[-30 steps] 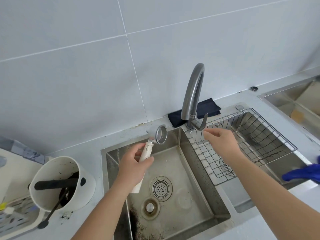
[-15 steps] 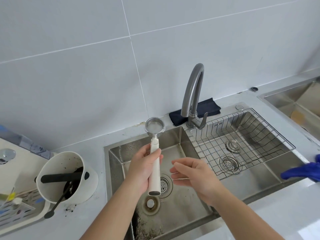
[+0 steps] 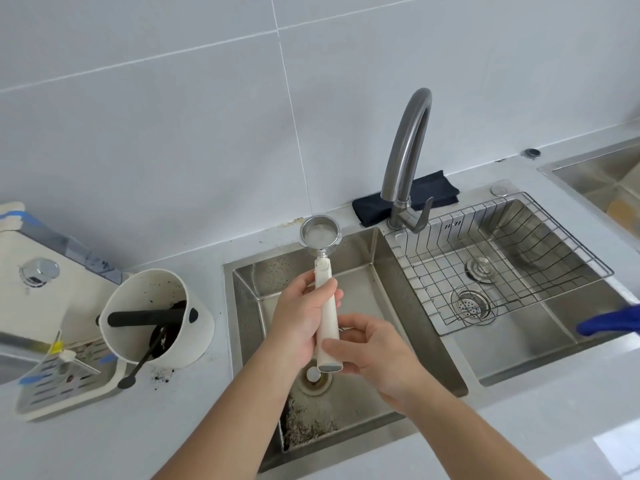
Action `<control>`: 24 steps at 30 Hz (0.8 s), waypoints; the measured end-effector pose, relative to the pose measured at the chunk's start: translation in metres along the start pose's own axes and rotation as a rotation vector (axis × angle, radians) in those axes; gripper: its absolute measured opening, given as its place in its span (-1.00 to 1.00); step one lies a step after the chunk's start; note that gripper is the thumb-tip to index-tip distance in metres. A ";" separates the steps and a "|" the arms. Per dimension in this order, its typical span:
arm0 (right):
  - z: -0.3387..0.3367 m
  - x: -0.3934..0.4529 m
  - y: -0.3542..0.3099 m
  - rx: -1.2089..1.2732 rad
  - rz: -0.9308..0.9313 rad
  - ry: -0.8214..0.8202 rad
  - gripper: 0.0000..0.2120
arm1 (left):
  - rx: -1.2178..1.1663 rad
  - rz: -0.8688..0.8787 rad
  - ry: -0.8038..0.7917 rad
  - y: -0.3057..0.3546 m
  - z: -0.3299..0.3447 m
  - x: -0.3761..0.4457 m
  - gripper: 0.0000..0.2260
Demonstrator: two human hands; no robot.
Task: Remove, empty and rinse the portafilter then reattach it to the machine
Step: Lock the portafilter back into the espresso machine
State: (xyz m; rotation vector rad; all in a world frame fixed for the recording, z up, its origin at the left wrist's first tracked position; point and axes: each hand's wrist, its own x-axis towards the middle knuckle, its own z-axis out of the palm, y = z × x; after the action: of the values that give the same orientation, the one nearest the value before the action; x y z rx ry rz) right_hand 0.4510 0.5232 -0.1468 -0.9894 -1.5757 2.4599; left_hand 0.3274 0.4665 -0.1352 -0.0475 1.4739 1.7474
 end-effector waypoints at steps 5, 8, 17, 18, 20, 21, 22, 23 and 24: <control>0.011 -0.010 0.002 -0.015 -0.028 0.030 -0.64 | 0.101 0.023 -0.035 0.004 -0.014 -0.005 -0.76; 0.020 -0.018 0.001 -0.024 -0.036 0.052 -0.63 | 0.149 0.048 -0.062 0.007 -0.025 -0.010 -0.77; 0.062 -0.035 0.010 -0.078 -0.056 0.108 -0.58 | 0.224 0.039 -0.130 0.023 -0.067 -0.027 -0.85; 0.069 -0.037 0.011 -0.076 -0.057 0.111 -0.59 | 0.226 0.040 -0.132 0.025 -0.073 -0.028 -0.85; 0.079 -0.039 0.015 -0.051 -0.056 0.097 -0.64 | 0.231 0.036 -0.139 0.028 -0.083 -0.032 -0.85; 0.088 -0.042 0.017 -0.040 -0.060 0.085 -0.66 | 0.230 0.032 -0.143 0.030 -0.091 -0.034 -0.85; 0.093 -0.043 0.018 -0.031 -0.062 0.080 -0.68 | 0.232 0.033 -0.146 0.031 -0.096 -0.037 -0.85; 0.097 -0.044 0.020 -0.026 -0.065 0.080 -0.69 | 0.234 0.034 -0.146 0.032 -0.099 -0.039 -0.84; 0.104 -0.045 0.022 -0.033 -0.069 0.084 -0.69 | 0.234 0.037 -0.146 0.034 -0.106 -0.041 -0.84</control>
State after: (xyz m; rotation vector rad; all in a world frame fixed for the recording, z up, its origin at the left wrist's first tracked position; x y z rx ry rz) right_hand 0.4369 0.4129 -0.1153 -1.0114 -1.6011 2.3229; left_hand 0.2854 0.3569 -0.1204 0.2257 1.5682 1.5618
